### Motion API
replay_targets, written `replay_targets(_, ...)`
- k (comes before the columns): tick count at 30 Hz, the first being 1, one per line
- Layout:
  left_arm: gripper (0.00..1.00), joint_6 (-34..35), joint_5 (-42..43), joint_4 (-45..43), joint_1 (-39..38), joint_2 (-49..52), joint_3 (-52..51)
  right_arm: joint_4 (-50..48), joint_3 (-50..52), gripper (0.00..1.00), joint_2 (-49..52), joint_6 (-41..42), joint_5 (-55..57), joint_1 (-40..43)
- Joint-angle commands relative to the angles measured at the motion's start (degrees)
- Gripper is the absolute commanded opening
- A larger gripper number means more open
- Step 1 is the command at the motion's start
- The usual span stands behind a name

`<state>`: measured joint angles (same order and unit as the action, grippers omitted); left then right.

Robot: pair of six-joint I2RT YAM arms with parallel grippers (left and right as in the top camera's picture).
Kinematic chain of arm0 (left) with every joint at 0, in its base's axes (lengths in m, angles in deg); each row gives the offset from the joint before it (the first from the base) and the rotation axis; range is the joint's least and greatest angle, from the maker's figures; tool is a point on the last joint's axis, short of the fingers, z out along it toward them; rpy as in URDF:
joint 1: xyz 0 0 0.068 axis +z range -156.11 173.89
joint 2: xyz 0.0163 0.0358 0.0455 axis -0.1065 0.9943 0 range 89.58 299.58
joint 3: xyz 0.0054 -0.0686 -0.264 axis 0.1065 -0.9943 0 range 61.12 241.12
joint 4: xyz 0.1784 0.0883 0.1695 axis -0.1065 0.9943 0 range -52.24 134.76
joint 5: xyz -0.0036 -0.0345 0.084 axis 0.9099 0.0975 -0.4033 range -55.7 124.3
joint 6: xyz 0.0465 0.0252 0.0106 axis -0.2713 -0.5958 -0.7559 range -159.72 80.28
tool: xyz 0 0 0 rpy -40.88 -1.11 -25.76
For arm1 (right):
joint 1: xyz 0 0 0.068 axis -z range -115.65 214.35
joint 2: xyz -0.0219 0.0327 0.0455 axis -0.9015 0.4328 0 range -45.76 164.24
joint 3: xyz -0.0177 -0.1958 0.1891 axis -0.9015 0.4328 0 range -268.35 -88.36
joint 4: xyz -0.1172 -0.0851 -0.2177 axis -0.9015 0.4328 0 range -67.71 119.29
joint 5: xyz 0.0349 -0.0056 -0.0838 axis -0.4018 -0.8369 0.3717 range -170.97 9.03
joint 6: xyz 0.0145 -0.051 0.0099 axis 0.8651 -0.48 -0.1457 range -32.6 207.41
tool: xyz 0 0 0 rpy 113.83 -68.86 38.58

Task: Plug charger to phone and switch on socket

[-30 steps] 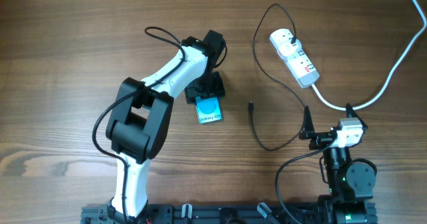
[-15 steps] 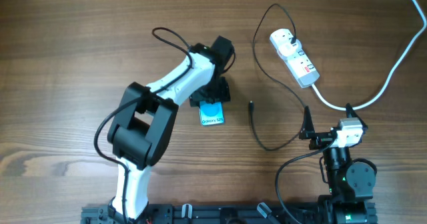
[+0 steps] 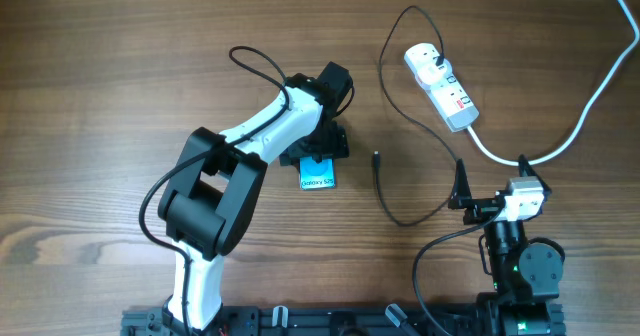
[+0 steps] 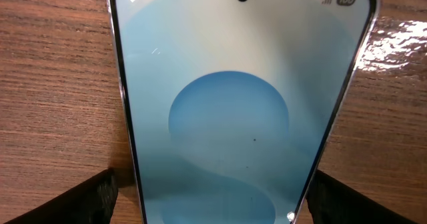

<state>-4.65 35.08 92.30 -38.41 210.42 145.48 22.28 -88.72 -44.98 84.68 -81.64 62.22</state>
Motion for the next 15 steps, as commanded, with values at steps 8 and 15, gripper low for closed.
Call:
replay_targets(8,0.87,0.3,3.1,-2.1,-0.1,0.4,-3.9,-0.2,0.1,1.0,-0.2,-0.3,-0.7,0.3)
replay_targets(15,0.73,0.6,4.0,-2.5,-0.1,0.4,-5.8,-0.2,0.1,1.0,-0.2,-0.3,-0.8,0.3)
